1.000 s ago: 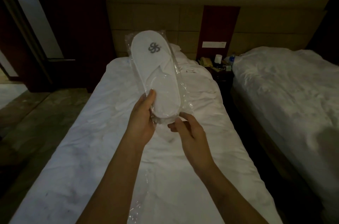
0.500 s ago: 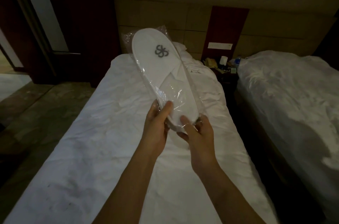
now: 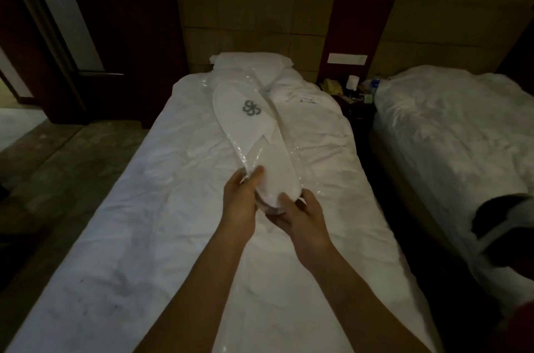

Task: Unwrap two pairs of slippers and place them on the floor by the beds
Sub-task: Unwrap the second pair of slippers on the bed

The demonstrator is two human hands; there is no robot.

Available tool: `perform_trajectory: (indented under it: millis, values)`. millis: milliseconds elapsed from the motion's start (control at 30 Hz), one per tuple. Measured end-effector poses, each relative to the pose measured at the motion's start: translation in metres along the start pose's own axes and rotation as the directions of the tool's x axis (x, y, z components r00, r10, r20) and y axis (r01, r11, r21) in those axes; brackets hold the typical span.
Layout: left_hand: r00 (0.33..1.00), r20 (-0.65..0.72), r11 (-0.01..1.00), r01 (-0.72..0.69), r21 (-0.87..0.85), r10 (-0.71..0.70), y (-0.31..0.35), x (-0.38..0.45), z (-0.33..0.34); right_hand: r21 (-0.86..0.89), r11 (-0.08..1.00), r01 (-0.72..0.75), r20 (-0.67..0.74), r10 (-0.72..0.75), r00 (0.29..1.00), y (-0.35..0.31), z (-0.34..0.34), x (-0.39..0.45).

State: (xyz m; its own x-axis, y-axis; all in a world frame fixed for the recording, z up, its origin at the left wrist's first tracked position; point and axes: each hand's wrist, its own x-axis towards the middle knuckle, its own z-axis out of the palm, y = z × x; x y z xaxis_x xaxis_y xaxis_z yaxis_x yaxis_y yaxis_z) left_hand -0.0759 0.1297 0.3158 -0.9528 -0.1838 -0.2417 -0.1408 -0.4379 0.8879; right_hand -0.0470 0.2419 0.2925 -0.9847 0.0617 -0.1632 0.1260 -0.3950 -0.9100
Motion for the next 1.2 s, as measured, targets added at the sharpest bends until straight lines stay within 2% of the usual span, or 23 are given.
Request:
perform_trajectory:
  millis: [133, 300, 467, 600, 767, 967, 1200]
  values:
    - [0.996, -0.084, 0.998, 0.009, -0.057, -0.014, -0.006, 0.020, -0.009, -0.039, 0.994, -0.098, 0.026, 0.099, 0.995, 0.006, -0.009, -0.002]
    - [0.991, -0.081, 0.987, 0.100, -0.124, -0.110, -0.025, 0.037, -0.027, -0.108, 0.979, -0.171, -0.006, 0.171, 0.985, 0.023, -0.030, -0.006]
    - [0.972, -0.076, 0.950, 0.198, -0.242, -0.222, -0.044, 0.053, -0.052, -0.122, 0.960, -0.251, 0.025, 0.256, 0.966, 0.043, -0.055, -0.017]
    - [0.956, -0.107, 0.942, 0.245, -0.231, -0.275, -0.053, 0.059, -0.066, -0.121, 0.950, -0.288, 0.022, 0.293, 0.956, 0.054, -0.066, -0.023]
    - [0.960, -0.138, 0.956, 0.212, -0.202, -0.242, -0.056, 0.064, -0.077, -0.148, 0.931, -0.333, 0.001, 0.337, 0.942, 0.067, -0.080, -0.025]
    - [0.940, -0.209, 0.957, 0.238, -0.165, -0.270, -0.054, 0.075, -0.106, -0.126, 0.903, -0.410, 0.016, 0.415, 0.910, 0.086, -0.101, -0.035]
    - [0.931, -0.293, 0.972, 0.179, -0.152, -0.217, -0.060, 0.074, -0.135, -0.166, 0.850, -0.500, 0.010, 0.509, 0.861, 0.107, -0.120, -0.046]
